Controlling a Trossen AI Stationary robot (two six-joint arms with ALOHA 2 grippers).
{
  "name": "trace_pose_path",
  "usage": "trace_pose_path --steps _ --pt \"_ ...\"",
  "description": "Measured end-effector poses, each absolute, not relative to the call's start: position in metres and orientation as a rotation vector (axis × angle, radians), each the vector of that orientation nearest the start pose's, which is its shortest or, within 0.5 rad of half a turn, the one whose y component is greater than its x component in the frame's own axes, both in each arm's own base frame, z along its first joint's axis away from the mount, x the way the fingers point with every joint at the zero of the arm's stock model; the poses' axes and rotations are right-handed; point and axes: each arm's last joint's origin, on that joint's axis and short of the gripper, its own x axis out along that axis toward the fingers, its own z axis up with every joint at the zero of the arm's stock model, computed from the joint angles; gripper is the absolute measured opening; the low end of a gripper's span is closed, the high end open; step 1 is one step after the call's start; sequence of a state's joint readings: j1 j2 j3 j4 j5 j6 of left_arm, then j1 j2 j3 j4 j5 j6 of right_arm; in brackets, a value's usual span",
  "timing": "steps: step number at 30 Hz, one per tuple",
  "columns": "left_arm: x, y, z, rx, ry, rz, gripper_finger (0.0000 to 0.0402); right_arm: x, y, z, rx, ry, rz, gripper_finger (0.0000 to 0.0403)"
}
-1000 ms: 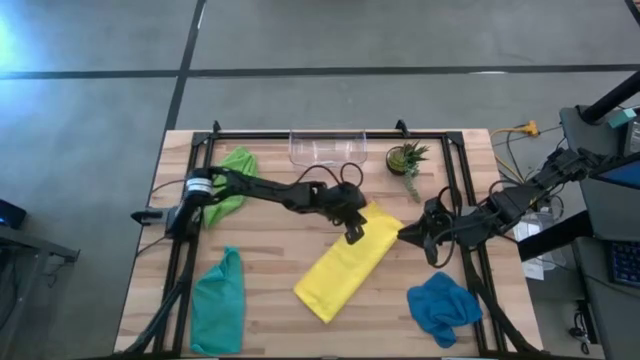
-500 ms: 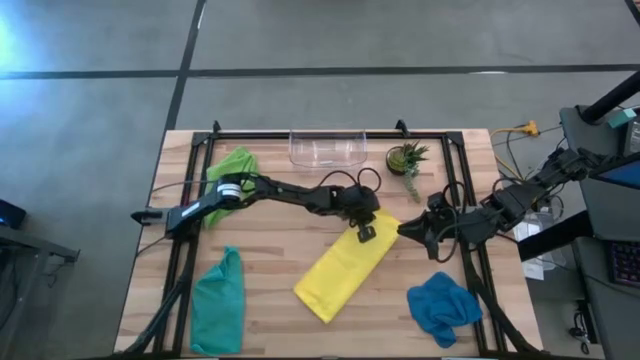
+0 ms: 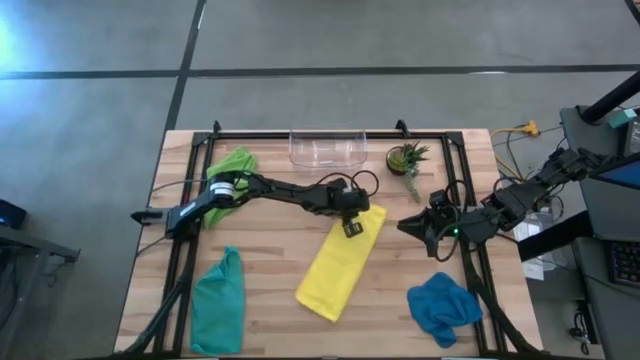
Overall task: Fold microfiber towels
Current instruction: Fold the yellow microfiber towel
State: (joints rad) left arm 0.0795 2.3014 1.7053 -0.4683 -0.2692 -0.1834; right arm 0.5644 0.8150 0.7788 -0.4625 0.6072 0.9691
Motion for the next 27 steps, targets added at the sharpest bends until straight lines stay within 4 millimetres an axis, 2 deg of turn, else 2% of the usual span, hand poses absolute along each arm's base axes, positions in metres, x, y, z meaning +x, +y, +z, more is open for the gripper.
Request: trace_pose_path --steps 12,17,22,27 --pt "0.443 0.045 0.131 -0.018 1.282 0.585 0.0 0.15 0.075 0.304 0.666 0.35 -0.228 0.0079" --pt "0.433 0.04 0.134 -0.012 1.365 0.59 0.0 0.15 0.075 0.305 0.654 0.329 -0.23 0.0079" --pt "0.429 0.033 0.143 -0.018 1.374 0.601 0.0 0.151 0.075 0.306 0.632 0.317 -0.238 0.0079" --pt "0.422 0.028 0.165 -0.006 1.338 0.631 0.0 0.151 0.075 0.306 0.629 0.308 -0.245 0.0079"
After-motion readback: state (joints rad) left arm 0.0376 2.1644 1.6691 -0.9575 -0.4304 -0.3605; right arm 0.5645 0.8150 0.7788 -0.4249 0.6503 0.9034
